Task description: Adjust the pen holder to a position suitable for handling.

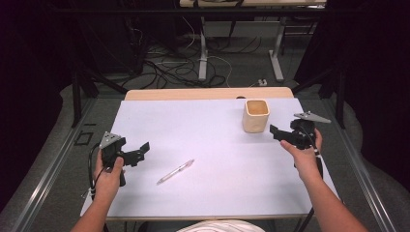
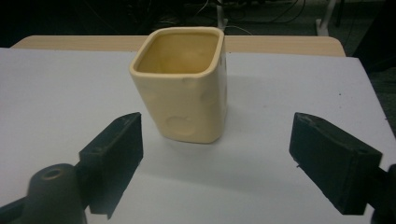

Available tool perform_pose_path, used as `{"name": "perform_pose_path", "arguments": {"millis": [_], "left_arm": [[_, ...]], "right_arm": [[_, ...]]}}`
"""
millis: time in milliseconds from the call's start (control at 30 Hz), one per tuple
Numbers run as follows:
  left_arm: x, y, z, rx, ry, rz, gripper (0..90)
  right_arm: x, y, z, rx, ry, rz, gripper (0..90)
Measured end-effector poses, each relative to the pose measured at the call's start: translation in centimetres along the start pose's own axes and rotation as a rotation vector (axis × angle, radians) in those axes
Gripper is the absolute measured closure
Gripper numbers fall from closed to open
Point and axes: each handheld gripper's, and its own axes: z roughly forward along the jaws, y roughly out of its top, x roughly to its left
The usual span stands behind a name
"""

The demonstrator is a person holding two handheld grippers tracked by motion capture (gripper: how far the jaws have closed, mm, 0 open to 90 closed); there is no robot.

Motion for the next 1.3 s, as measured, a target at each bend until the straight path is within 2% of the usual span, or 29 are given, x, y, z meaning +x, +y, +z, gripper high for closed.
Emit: {"name": "perform_pose_path", "arguments": {"millis": [100,233,267,300,367,433,600,767,833,900,933,1233,1267,1300], "left_arm": [[0.0,0.0,0.0,-0.001,0.000,-0.002,0.2],[0.0,-0.1,0.0,0.001,0.001,-0.007,0.2],[0.0,-0.1,-0.1,0.001,0.002,-0.007,0.2],[0.0,-0.1,-0.1,-0.002,0.002,-0.011,0.2],[0.0,-0.1,-0.1,0.003,0.001,-0.007,0.2],[0.0,-0.1,-0.1,0.000,0.003,-0.008,0.3],[0.1,-0.2,-0.1,0.003,0.002,-0.009,0.3],[0.1,-0.2,-0.2,0.005,0.001,-0.010,0.3],[0.1,-0.2,-0.2,0.005,0.001,-0.011,0.3],[0.1,-0.2,-0.2,0.006,0.000,-0.010,0.3],[0.1,-0.2,-0.2,0.006,0.000,-0.010,0.3],[0.1,-0.2,-0.1,0.011,-0.002,-0.004,0.3],[0.1,-0.2,-0.1,0.014,-0.003,-0.004,0.3],[0.1,-0.2,0.0,0.011,-0.003,-0.004,0.3]], "right_arm": [[0.0,1.4,0.1,0.022,-0.008,-0.011,23.0],[0.2,2.3,0.4,0.033,-0.018,-0.029,25.0],[0.3,2.7,0.5,0.039,-0.019,-0.024,26.6],[0.4,3.2,0.7,0.053,-0.020,0.004,26.9],[0.4,3.5,0.8,0.051,-0.025,0.003,27.8],[0.6,4.2,1.1,0.074,-0.039,0.028,31.1],[0.8,5.1,1.7,0.097,-0.033,0.027,31.4],[1.0,6.1,2.6,0.114,-0.011,-0.003,40.2],[1.2,6.5,2.8,0.127,-0.013,-0.001,44.9],[1.5,7.1,3.1,0.132,-0.025,-0.025,49.1],[1.7,7.3,3.2,0.132,-0.029,-0.023,50.2],[2.2,8.8,4.6,0.147,-0.051,-0.024,54.0],[2.3,9.1,5.0,0.144,-0.070,-0.040,52.8],[2.4,9.3,5.2,0.151,-0.076,-0.031,52.7]]}}
